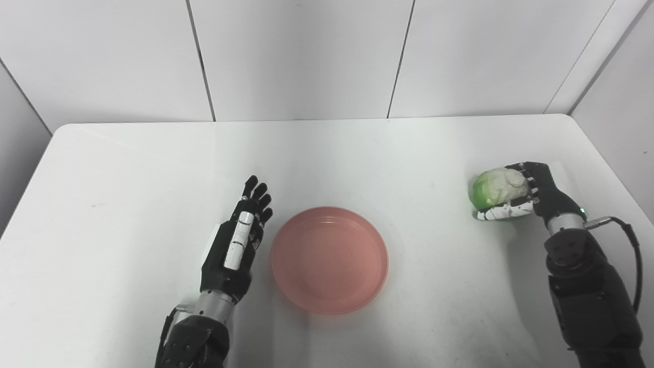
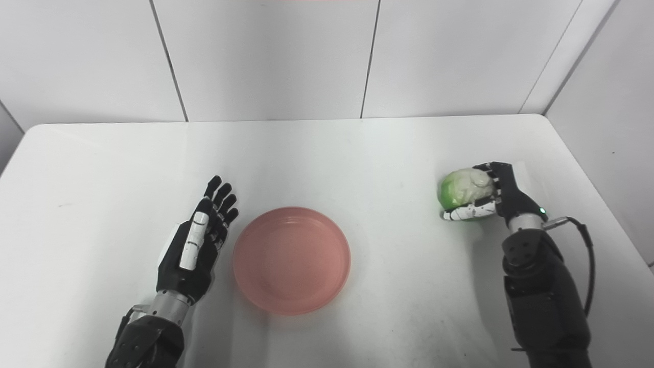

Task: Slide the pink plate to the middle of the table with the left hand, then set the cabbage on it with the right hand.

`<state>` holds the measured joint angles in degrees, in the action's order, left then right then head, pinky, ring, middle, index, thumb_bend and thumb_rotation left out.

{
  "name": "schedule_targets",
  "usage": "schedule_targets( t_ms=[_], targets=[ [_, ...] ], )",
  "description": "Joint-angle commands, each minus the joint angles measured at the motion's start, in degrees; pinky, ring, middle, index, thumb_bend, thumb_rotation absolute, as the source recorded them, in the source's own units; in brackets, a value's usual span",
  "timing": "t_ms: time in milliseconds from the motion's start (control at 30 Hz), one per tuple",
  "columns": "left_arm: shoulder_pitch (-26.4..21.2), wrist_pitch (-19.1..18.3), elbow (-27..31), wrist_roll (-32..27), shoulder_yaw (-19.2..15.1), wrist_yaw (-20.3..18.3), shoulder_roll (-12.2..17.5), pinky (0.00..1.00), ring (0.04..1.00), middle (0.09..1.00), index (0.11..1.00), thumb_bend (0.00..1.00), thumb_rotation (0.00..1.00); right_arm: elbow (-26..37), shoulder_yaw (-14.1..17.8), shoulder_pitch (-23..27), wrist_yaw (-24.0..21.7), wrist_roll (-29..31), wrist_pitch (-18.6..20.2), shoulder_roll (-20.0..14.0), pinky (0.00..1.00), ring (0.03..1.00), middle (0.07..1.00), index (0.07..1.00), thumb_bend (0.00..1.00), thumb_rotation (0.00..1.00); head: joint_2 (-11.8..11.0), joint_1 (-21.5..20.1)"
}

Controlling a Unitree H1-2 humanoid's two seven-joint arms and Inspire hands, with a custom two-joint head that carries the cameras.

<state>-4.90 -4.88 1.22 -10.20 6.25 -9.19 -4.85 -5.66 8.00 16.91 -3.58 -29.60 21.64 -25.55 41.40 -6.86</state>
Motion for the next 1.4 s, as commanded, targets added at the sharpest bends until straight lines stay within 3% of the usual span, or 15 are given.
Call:
schedule_targets(
  t_ms=[0, 267, 467, 567, 633, 700, 800, 1033, 1367],
  targets=[
    [-1.1, 0.9, 1.4, -0.4, 0.3, -0.7, -0.3, 1.00, 0.999, 0.996, 0.988, 0.66, 0.81, 0.3, 0.2, 1.0, 2.0, 0.7, -2.4, -1.6, 0.38, 0.490, 0.506, 0.481, 0.53, 0.00, 0.2, 0.0],
    [-1.1, 1.0, 1.4, -0.5, 0.4, -0.8, -0.4, 1.00, 0.995, 0.993, 0.987, 0.66, 0.81, 0.8, -1.0, 0.7, 3.1, 1.2, -1.5, -2.6, 0.45, 0.558, 0.533, 0.470, 0.52, 0.00, 0.3, 0.1],
    [-1.1, 0.9, 1.5, -0.3, 0.6, -0.7, -0.4, 1.00, 0.997, 0.998, 0.991, 0.67, 0.82, 3.4, 0.0, 0.4, 6.7, 1.1, -2.3, -1.2, 0.41, 0.514, 0.519, 0.474, 0.53, 0.00, 0.5, 0.8],
    [-1.1, 0.8, 1.6, -0.3, 0.6, -0.6, -0.6, 1.00, 0.996, 0.997, 0.988, 0.67, 0.82, 6.1, 1.0, -0.1, 9.8, 2.3, -5.1, 0.3, 0.41, 0.504, 0.516, 0.473, 0.53, 0.00, 0.6, 1.2],
    [-1.1, 0.6, 1.8, -0.3, 0.8, -0.4, -0.8, 1.00, 0.997, 0.997, 0.990, 0.67, 0.81, 9.0, 1.5, -0.4, 11.0, 3.8, -7.3, 1.9, 0.53, 0.583, 0.531, 0.460, 0.52, 0.00, 0.8, 1.8],
    [-1.1, 0.6, 1.9, -0.1, 0.9, -0.3, -1.0, 1.00, 0.999, 0.998, 0.991, 0.67, 0.81, 10.7, 1.6, -0.8, 11.7, 5.7, -10.3, 3.1, 0.56, 0.598, 0.531, 0.460, 0.52, 0.00, 0.9, 2.2],
    [-1.1, 0.5, 2.0, -0.2, 0.9, -0.1, -1.2, 1.00, 0.999, 0.999, 0.993, 0.65, 0.82, 12.6, 0.9, -1.4, 12.3, 6.9, -13.8, 5.0, 0.49, 0.547, 0.509, 0.475, 0.53, 0.00, 0.9, 2.6],
    [-1.1, -0.1, 2.4, -0.2, 0.9, 0.0, -1.2, 1.00, 1.000, 1.000, 0.993, 0.64, 0.81, 17.0, -5.2, -3.6, 9.5, 9.0, -21.0, 8.7, 0.41, 0.464, 0.471, 0.508, 0.53, 0.00, 1.1, 2.7],
    [-1.0, -0.4, 2.6, -0.3, 0.9, -0.1, -1.1, 1.00, 1.000, 1.000, 0.996, 0.65, 0.80, 24.0, -15.1, -6.5, 3.7, 6.6, -20.9, 13.1, 0.33, 0.401, 0.481, 0.534, 0.52, 0.00, 1.3, 2.8]
  ],
)
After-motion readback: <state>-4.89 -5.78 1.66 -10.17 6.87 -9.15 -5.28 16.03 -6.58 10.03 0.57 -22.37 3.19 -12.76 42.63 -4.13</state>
